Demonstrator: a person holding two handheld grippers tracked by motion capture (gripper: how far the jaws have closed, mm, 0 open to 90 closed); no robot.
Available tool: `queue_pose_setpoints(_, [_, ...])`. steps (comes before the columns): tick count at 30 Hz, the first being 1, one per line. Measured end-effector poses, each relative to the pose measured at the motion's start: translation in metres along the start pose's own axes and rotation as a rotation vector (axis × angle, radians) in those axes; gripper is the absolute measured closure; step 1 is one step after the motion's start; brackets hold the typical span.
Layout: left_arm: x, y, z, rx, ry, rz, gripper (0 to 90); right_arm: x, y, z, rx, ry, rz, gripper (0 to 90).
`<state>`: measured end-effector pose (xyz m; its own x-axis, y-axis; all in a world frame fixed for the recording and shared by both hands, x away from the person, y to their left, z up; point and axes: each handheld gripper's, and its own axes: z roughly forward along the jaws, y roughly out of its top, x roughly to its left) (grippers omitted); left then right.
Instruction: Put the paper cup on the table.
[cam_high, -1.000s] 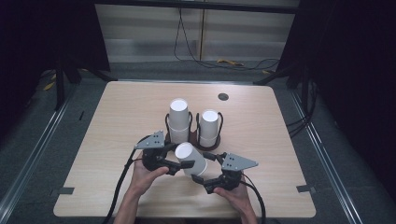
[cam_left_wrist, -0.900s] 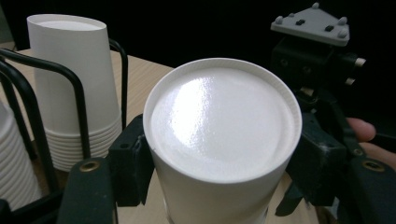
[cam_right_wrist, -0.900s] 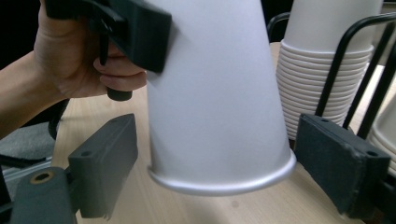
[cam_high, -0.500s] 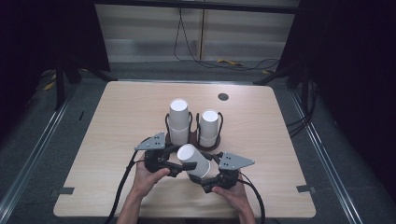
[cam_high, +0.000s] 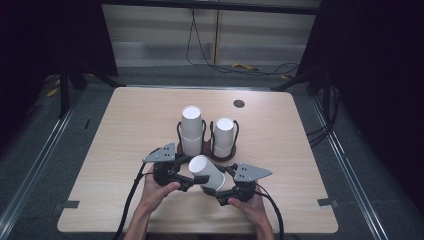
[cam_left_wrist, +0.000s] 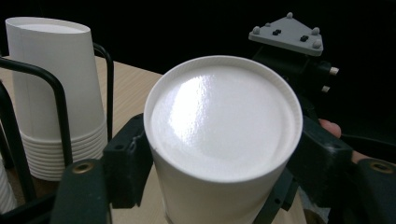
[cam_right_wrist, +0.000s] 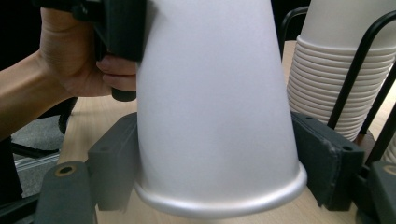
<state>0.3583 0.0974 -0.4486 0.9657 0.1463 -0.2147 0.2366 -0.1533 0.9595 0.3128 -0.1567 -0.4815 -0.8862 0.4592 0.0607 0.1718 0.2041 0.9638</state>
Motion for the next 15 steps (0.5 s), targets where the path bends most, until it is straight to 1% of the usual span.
queue_pose_setpoints(2, [-0.0005, -0.0008, 0.002, 0.013, 0.005, -0.004, 20.8, -0.0003, 0.0004, -0.0009, 0.003, -0.006, -0.002, 22.6])
queue_pose_setpoints(3, [-0.0009, -0.0015, 0.0027, 0.017, 0.019, -0.005, 18.7, -0.0004, 0.0005, -0.0012, 0.006, -0.006, -0.003, 22.7])
queue_pose_setpoints(4, [-0.0011, -0.0025, 0.0025, 0.015, 0.03, -0.01, 16.4, -0.0002, 0.0006, -0.0016, 0.012, -0.01, -0.007, 22.6])
queue_pose_setpoints(5, [-0.0008, -0.0033, 0.0021, 0.009, 0.031, -0.015, 15.7, 0.0001, 0.0007, -0.002, 0.02, -0.014, -0.007, 22.7])
queue_pose_setpoints(7, [-0.0003, -0.004, 0.0006, 0.01, 0.032, -0.02, 15.7, -0.0002, 0.0005, -0.0026, 0.029, -0.014, -0.009, 22.7])
queue_pose_setpoints(8, [-0.0005, -0.0041, -0.0009, 0.02, 0.044, -0.008, 15.6, -0.001, 0.0001, -0.0035, 0.041, -0.018, -0.005, 22.7])
queue_pose_setpoints(10, [-0.0004, -0.0038, -0.0021, 0.023, 0.048, -0.002, 15.6, -0.0018, 0.0001, -0.0035, 0.043, -0.017, -0.008, 22.7])
queue_pose_setpoints(13, [-0.001, -0.0037, -0.004, 0.02, 0.055, -0.001, 15.7, -0.0029, 0.0004, -0.0047, 0.06, -0.016, -0.002, 22.7])
queue_pose_setpoints(15, [-0.0013, -0.0041, -0.0045, 0.038, 0.061, 0.009, 15.6, -0.0034, 0.0003, -0.0051, 0.07, -0.012, 0.004, 22.7])
